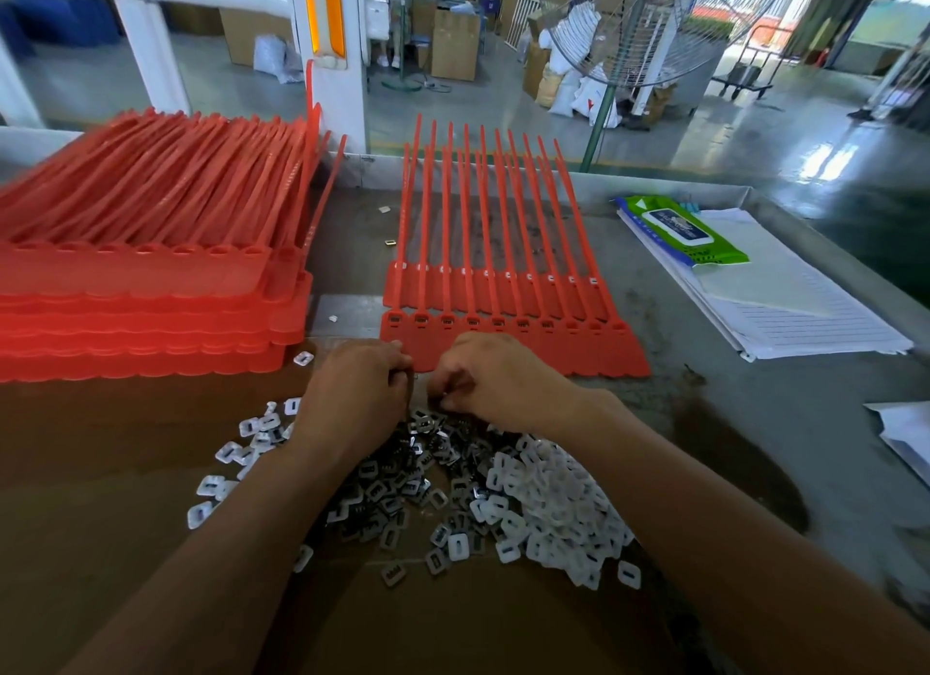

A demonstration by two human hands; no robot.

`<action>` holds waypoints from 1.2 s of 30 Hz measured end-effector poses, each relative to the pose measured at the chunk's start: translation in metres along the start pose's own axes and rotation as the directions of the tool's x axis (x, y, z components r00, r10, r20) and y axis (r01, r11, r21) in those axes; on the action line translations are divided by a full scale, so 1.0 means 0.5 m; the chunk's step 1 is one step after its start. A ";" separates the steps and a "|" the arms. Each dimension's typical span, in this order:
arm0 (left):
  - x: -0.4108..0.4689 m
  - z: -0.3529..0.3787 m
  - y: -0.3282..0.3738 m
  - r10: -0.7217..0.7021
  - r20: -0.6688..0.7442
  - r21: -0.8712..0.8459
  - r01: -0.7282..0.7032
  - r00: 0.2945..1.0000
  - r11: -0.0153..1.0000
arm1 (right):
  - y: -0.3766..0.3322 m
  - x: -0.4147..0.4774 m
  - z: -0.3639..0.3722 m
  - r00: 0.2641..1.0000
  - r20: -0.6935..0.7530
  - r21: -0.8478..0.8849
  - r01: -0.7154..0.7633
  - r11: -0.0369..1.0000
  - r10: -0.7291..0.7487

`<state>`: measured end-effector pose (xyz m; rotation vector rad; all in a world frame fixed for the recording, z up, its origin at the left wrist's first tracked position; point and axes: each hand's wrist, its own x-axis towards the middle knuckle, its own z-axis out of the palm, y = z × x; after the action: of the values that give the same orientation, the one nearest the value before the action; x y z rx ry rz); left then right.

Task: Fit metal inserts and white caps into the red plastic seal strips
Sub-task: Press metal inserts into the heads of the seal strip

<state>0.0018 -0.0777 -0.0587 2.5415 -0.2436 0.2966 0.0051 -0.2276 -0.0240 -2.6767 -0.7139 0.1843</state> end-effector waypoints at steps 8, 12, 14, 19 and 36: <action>-0.002 0.002 -0.002 0.001 -0.014 -0.019 -0.002 1.000 1.000 | 0.009 -0.022 -0.013 1.000 0.005 0.071 -0.021 0.997 0.020; 0.000 0.003 -0.003 0.005 -0.018 -0.017 -0.006 1.000 1.000 | 0.013 -0.032 -0.021 0.999 -0.024 0.106 -0.028 0.994 0.031; 0.000 0.004 -0.003 0.004 -0.020 -0.016 -0.004 1.000 1.000 | 0.016 -0.037 -0.023 0.999 -0.012 0.121 -0.031 0.992 0.032; -0.002 0.004 -0.006 0.000 -0.018 -0.008 0.000 1.000 1.000 | 0.029 -0.045 -0.022 0.998 -0.013 0.232 -0.055 0.971 0.059; -0.003 0.001 -0.005 0.006 -0.017 -0.018 -0.006 1.000 1.000 | 0.179 -0.033 -0.061 0.837 -0.328 0.261 -0.365 0.894 0.437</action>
<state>0.0008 -0.0760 -0.0610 2.5201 -0.2462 0.3174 0.0384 -0.3175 -0.0293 -2.5329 -0.0018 -0.1546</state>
